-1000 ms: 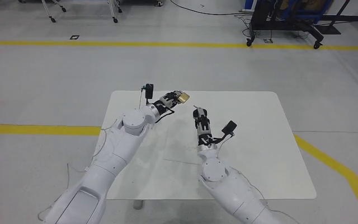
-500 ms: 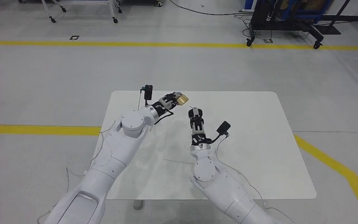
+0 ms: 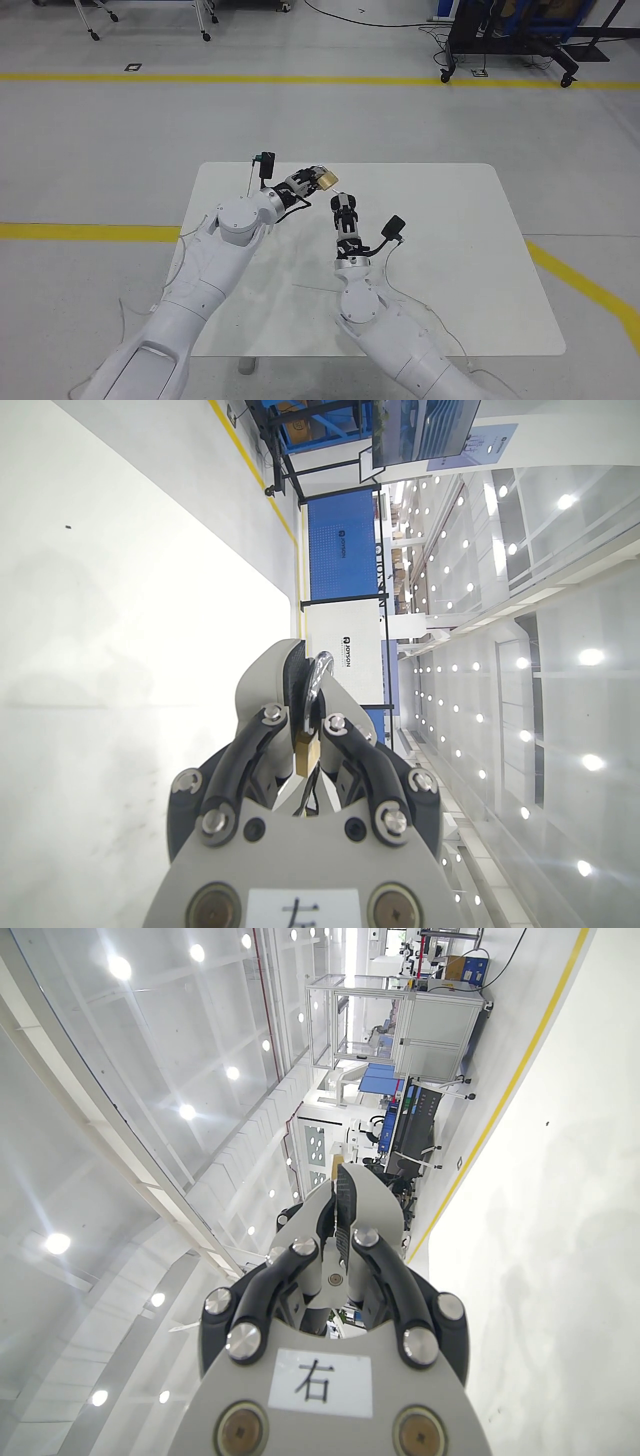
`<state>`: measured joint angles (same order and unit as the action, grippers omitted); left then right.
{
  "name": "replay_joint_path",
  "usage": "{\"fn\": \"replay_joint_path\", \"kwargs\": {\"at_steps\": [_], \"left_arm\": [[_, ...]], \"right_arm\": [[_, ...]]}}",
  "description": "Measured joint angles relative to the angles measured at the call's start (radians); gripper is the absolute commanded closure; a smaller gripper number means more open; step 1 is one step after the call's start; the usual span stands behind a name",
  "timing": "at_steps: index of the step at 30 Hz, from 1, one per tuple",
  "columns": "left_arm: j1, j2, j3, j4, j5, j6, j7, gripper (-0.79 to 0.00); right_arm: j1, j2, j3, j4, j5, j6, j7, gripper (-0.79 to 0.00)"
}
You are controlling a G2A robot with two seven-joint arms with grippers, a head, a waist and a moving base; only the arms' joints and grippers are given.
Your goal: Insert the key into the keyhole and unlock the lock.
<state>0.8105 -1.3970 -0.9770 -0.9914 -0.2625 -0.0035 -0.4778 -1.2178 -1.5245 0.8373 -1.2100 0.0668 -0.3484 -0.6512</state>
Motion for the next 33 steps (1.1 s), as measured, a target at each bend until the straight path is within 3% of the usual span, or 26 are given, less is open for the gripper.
{"fn": "replay_joint_path", "kwargs": {"at_steps": [33], "left_arm": [[-0.008,-0.016,-0.014,0.021,0.025,0.015,-0.036,0.0]], "right_arm": [[-0.001,-0.072,0.038,0.052,-0.086,0.048,-0.018,0.0]]}}
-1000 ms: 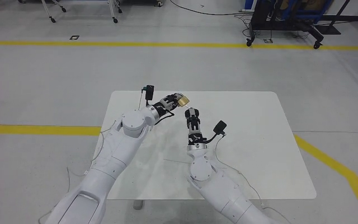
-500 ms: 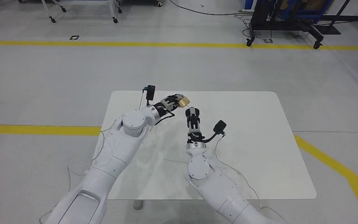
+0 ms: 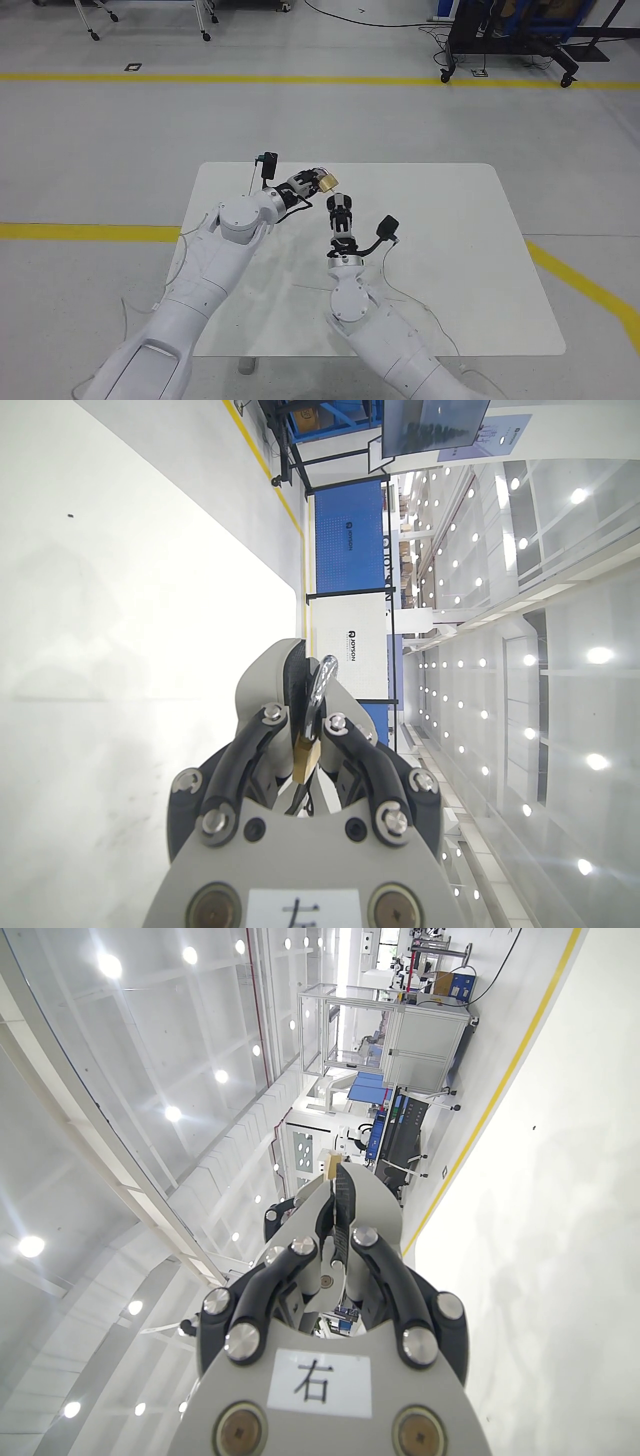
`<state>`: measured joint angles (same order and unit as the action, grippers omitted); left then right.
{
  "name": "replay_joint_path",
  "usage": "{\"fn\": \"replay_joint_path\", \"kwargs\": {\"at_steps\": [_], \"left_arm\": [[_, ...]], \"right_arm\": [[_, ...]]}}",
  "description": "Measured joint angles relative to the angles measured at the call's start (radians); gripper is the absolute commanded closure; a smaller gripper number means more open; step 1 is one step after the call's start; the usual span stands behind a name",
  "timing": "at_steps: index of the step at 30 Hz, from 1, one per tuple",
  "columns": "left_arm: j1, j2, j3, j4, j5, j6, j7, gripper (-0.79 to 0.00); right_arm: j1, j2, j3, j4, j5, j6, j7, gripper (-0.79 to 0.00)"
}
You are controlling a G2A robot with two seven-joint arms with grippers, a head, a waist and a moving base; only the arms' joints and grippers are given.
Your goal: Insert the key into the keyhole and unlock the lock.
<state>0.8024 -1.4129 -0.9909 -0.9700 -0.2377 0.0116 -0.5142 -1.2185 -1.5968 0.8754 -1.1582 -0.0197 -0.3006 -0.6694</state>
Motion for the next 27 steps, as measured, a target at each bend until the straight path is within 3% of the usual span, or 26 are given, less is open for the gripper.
{"fn": "replay_joint_path", "kwargs": {"at_steps": [13,27], "left_arm": [[0.001,-0.005,-0.007,0.003,0.006,0.0,-0.012,0.0],[-0.011,-0.01,-0.013,0.028,-0.033,0.045,-0.099,0.0]], "right_arm": [[-0.016,-0.016,0.023,-0.001,-0.035,-0.001,0.039,0.0],[-0.036,-0.028,0.053,-0.022,-0.072,0.011,0.063,0.0]]}}
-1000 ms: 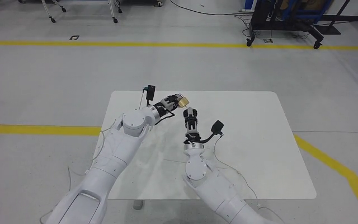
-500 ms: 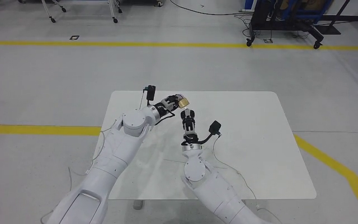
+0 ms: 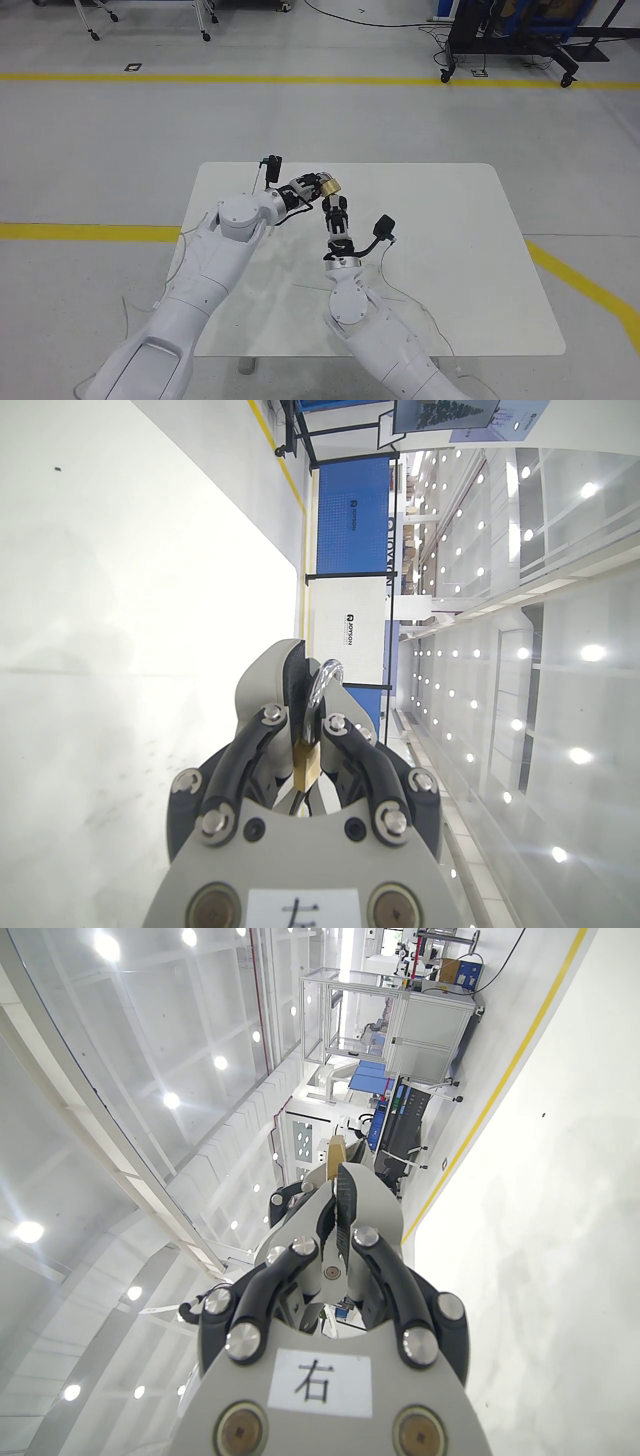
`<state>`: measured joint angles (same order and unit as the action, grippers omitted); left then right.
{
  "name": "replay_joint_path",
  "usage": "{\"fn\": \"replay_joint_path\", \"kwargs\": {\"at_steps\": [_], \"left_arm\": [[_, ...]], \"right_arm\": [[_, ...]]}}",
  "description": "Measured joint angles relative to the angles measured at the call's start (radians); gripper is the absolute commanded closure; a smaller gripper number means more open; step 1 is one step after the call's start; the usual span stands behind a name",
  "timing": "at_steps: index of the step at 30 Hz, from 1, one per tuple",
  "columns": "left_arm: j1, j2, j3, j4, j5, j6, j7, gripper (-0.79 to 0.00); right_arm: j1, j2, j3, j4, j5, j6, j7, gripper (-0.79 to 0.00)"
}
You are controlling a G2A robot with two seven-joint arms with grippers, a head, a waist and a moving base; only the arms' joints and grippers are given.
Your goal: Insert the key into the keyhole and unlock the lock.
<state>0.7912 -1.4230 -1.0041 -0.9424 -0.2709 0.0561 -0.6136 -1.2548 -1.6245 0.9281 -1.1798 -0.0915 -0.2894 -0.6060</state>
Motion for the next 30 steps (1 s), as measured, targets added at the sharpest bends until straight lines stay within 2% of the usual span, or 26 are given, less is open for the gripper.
{"fn": "replay_joint_path", "kwargs": {"at_steps": [9,11,12,26,30], "left_arm": [[-0.017,-0.005,-0.004,0.03,-0.028,0.018,-0.036,0.0],[-0.019,-0.006,-0.003,0.033,-0.027,0.017,-0.037,0.0],[-0.019,-0.006,-0.003,0.035,-0.026,0.017,-0.037,0.0],[-0.026,-0.012,-0.002,0.045,-0.016,0.019,-0.026,0.0],[-0.025,-0.013,-0.003,0.045,-0.013,0.02,-0.024,0.0]], "right_arm": [[0.0,-0.009,0.02,0.013,0.002,0.0,0.021,0.0],[-0.002,-0.011,0.025,0.011,-0.001,-0.001,0.024,-0.194],[-0.003,-0.011,0.028,0.01,-0.002,-0.001,0.026,-0.206],[-0.027,-0.018,0.059,-0.01,-0.022,-0.006,0.051,-0.12],[-0.031,-0.02,0.067,-0.013,-0.024,-0.004,0.059,-0.16]]}}
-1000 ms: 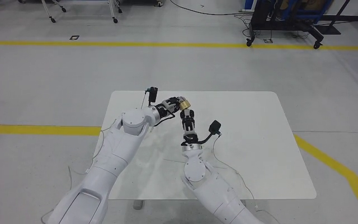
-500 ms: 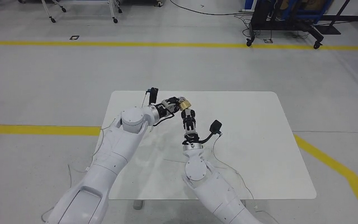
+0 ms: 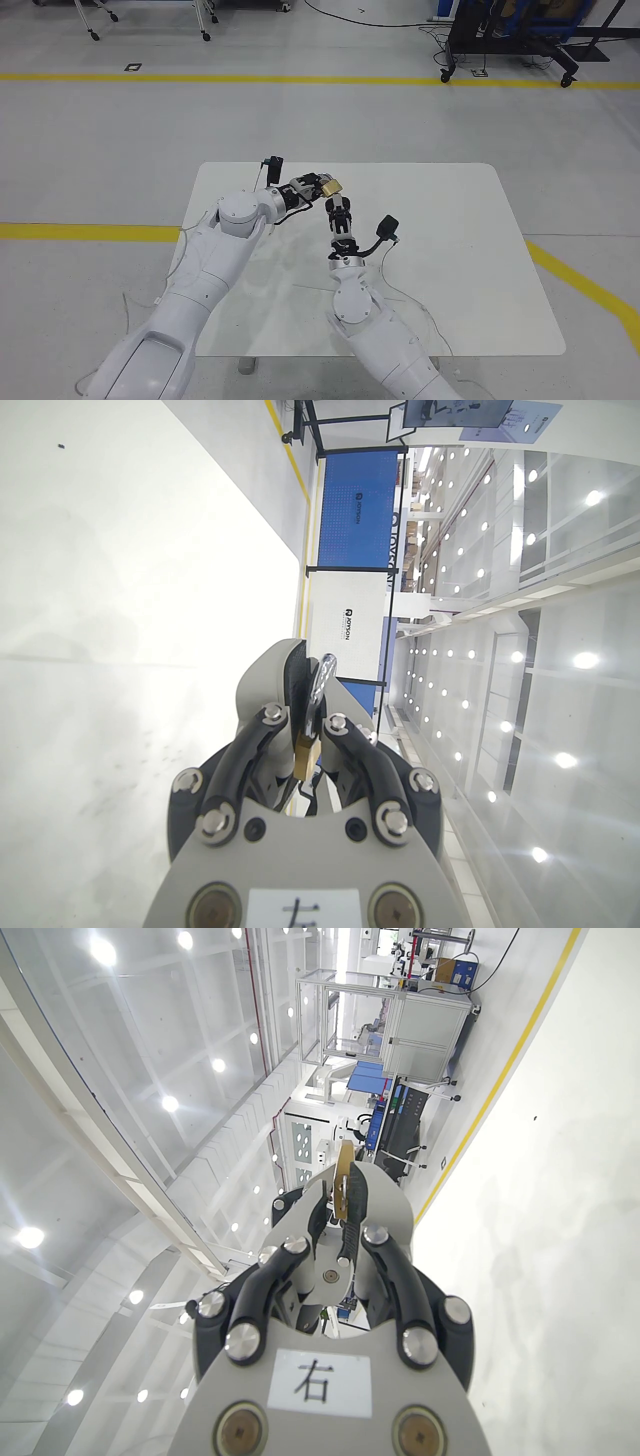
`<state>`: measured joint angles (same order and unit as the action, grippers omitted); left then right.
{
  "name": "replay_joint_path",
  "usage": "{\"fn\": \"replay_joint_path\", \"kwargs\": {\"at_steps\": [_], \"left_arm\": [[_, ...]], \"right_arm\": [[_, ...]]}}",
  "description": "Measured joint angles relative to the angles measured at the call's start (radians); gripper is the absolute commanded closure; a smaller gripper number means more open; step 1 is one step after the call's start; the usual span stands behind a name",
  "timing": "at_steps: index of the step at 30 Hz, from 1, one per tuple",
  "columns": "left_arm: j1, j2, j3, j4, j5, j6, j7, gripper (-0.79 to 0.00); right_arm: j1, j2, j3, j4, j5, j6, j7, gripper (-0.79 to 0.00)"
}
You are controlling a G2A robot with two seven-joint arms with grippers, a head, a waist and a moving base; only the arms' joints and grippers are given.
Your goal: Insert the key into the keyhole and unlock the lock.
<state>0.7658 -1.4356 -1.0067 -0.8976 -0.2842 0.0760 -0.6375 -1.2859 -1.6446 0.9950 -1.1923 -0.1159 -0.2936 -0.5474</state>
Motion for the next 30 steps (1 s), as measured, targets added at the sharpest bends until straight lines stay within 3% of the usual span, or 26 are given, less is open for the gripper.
{"fn": "replay_joint_path", "kwargs": {"at_steps": [8,9,14,23,29,30], "left_arm": [[0.001,-0.001,-0.003,0.001,0.005,-0.003,0.001,0.0],[0.001,-0.001,-0.004,0.001,0.006,-0.004,0.001,0.0],[0.002,-0.002,-0.008,0.002,0.005,-0.012,-0.003,0.0],[0.019,0.001,-0.028,-0.014,-0.02,-0.026,-0.027,0.0],[0.027,0.004,-0.057,-0.011,-0.07,0.02,-0.029,0.0],[0.027,0.004,-0.064,-0.008,-0.089,0.039,-0.025,0.0]], "right_arm": [[-0.023,0.0,0.026,-0.012,0.014,-0.009,0.036,-0.379],[-0.028,0.001,0.031,-0.016,0.027,-0.012,0.057,-0.785],[-0.057,0.022,0.095,-0.049,0.118,-0.031,0.283,-0.785],[-0.061,0.023,0.095,-0.054,0.119,-0.031,0.282,-0.785],[-0.173,0.061,0.207,-0.198,0.207,-0.034,0.51,-0.785],[-0.192,0.067,0.229,-0.223,0.225,-0.028,0.552,-0.625]]}}
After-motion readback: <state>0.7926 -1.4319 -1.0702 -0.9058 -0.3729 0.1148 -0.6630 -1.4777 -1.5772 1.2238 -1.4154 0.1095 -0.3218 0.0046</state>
